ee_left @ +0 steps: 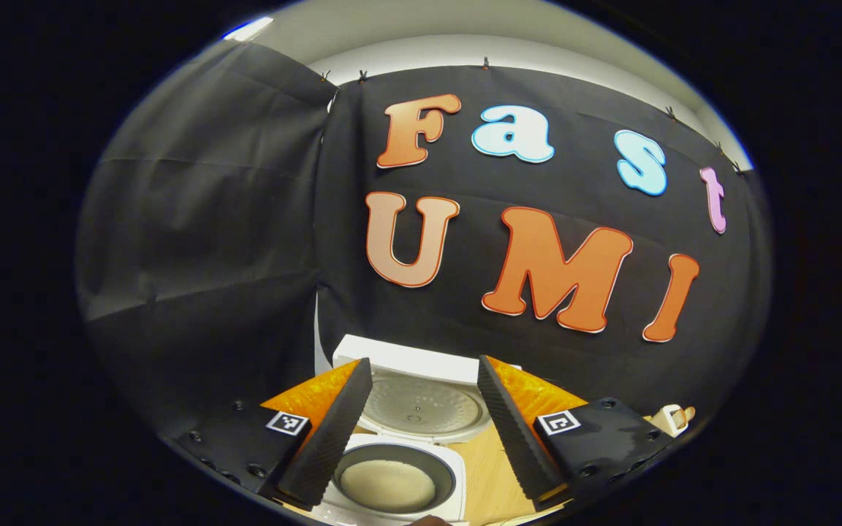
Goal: Close the left gripper, press the button to open the rice cooker; take a wooden spoon from the chopstick holder with the right hand, scoop a spoonful of rice and pour it into the rice cooker, then put the wooden spoon back into the chopstick holder.
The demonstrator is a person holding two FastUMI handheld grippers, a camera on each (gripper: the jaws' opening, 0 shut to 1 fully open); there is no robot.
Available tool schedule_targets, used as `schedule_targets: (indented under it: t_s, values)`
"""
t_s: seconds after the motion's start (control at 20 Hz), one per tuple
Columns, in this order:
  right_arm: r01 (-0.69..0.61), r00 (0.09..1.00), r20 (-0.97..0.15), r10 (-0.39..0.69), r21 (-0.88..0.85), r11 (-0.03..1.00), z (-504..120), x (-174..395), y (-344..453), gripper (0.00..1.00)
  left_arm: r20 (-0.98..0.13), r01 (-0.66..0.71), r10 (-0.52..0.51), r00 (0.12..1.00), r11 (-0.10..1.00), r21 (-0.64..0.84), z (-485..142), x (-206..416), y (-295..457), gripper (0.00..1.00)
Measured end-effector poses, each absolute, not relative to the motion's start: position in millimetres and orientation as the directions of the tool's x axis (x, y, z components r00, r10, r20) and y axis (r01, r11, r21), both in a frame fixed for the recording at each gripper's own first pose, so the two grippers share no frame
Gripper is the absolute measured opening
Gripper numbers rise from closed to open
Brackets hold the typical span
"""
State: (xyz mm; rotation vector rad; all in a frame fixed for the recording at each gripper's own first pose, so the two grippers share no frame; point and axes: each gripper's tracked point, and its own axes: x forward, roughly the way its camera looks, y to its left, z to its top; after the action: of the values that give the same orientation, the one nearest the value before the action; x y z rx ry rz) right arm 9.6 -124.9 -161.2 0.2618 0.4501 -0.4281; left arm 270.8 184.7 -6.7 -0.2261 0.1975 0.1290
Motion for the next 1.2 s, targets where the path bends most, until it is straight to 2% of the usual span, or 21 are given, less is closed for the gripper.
schedule_targets:
  t_s: [0.2, 0.4, 0.55, 0.85, 1.0, 1.2]
  values:
    - [0.45, 0.828, -0.422, -0.369, 0.11, 0.886, -137, 18, -120, 0.92, -0.271, -0.181, 0.1, 0.957, 0.94, -0.29, -21, 333, 199, 0.99]
    - [0.427, 0.834, -0.426, -0.35, 0.096, 0.899, -131, 24, -106, 0.92, -0.36, -0.17, 0.099, 0.928, 0.971, -0.171, -53, 377, 195, 1.0]
    - [0.402, 0.841, -0.436, -0.321, 0.104, 0.91, -132, 35, -93, 0.92, -0.38, -0.206, 0.163, 0.91, 0.976, -0.074, -66, 399, 208, 1.0]
    - [0.351, 0.853, -0.448, -0.267, 0.115, 0.929, -138, 43, -73, 0.92, -0.463, -0.196, 0.198, 0.864, 0.979, 0.054, -80, 371, 205, 1.0]
    - [0.321, 0.852, -0.479, -0.212, 0.157, 0.934, -146, 48, -59, 0.92, -0.477, -0.214, 0.221, 0.851, 0.974, 0.07, -84, 343, 202, 0.99]
    - [0.269, 0.87, -0.459, -0.179, 0.138, 0.953, -137, 52, -47, 0.92, -0.534, -0.207, 0.211, 0.819, 0.976, 0.07, -112, 299, 195, 0.99]
